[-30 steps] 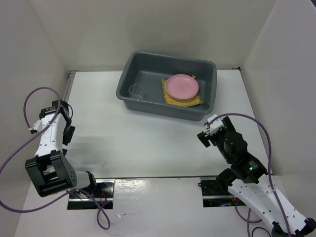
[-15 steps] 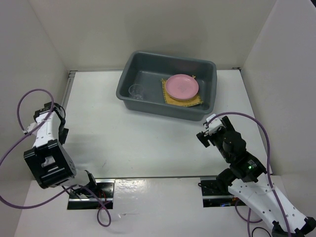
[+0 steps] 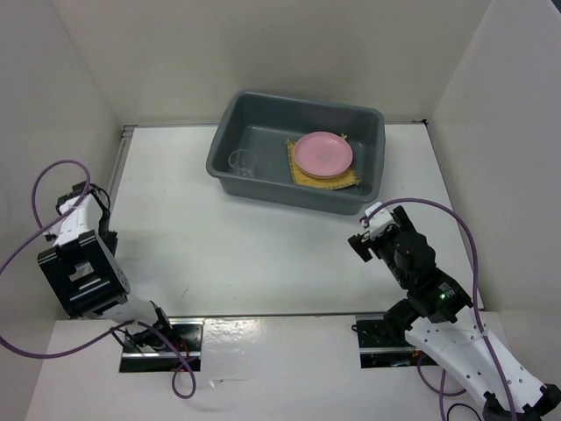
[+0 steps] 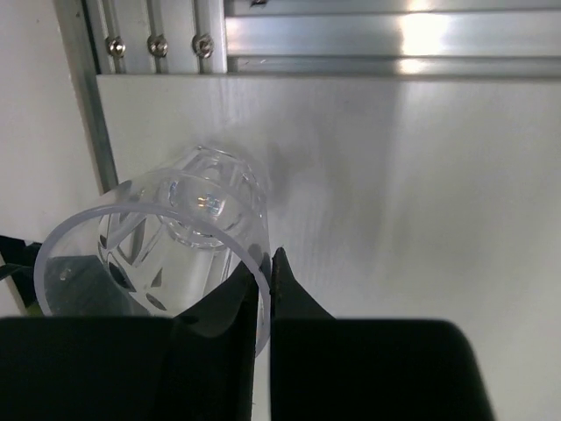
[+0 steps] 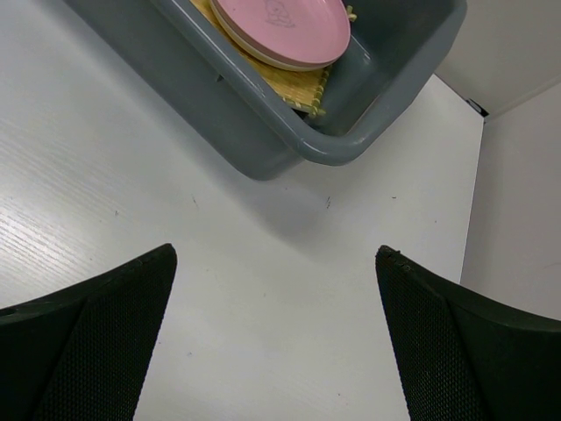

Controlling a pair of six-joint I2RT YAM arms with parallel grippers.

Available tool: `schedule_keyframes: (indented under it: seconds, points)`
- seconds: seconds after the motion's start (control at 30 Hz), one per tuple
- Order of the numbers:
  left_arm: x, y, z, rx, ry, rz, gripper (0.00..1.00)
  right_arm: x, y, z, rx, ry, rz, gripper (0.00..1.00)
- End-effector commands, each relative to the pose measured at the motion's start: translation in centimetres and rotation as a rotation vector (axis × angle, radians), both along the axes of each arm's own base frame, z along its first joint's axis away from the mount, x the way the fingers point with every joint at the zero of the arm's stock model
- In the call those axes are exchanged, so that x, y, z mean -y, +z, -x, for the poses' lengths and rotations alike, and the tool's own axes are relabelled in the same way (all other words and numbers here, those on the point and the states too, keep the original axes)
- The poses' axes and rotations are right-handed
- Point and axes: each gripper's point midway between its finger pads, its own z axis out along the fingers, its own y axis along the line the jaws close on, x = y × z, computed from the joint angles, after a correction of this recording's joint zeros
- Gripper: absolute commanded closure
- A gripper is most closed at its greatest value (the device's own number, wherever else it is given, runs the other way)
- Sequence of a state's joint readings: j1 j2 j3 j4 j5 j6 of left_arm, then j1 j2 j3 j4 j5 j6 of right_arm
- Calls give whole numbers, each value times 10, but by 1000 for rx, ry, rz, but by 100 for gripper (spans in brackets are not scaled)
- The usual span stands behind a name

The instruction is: Place the mixed dishes into the plastic bin

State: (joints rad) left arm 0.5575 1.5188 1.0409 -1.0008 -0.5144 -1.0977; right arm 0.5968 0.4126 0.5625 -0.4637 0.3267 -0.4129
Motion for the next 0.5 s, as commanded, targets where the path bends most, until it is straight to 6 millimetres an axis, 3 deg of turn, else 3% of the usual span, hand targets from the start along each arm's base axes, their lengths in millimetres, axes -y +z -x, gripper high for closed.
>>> schedule_keyframes:
  seconds: [0.0,0.03,0.07,0.17,0.2,0.23,0.3,0.33,0.4,0.43,0.47]
  points:
    - [-19,39,-22,83,-17,-73,100,-2,6,-3,31,-2,-20,2]
    - [-19,49,-28,118,-19,-75,100,-2,6,-3,31,-2,-20,2]
    - [-25,75,-46,176,-45,-112,100,-2,6,-3,31,-2,-20,2]
    - [-14,115,-88,293,-137,-117,100,-2,6,-3,31,-2,-20,2]
    - [-13,144,-110,376,-181,-143,100,-2,6,-3,31,-2,-20,2]
    - [3,162,-143,495,-280,-124,100,-2,6,-3,31,-2,-20,2]
    - [27,202,-186,660,-491,-136,100,-2,6,-3,31,-2,-20,2]
    - [62,249,-225,850,-657,-171,100,-2,6,-3,31,-2,-20,2]
    - [95,277,-256,919,-817,-195,100,-2,6,-3,31,-2,-20,2]
    - [124,249,-285,854,-916,-108,100,-2,6,-3,31,-2,-20,2]
    - [145,292,-303,938,-1011,-114,100,-2,6,-3,31,-2,-20,2]
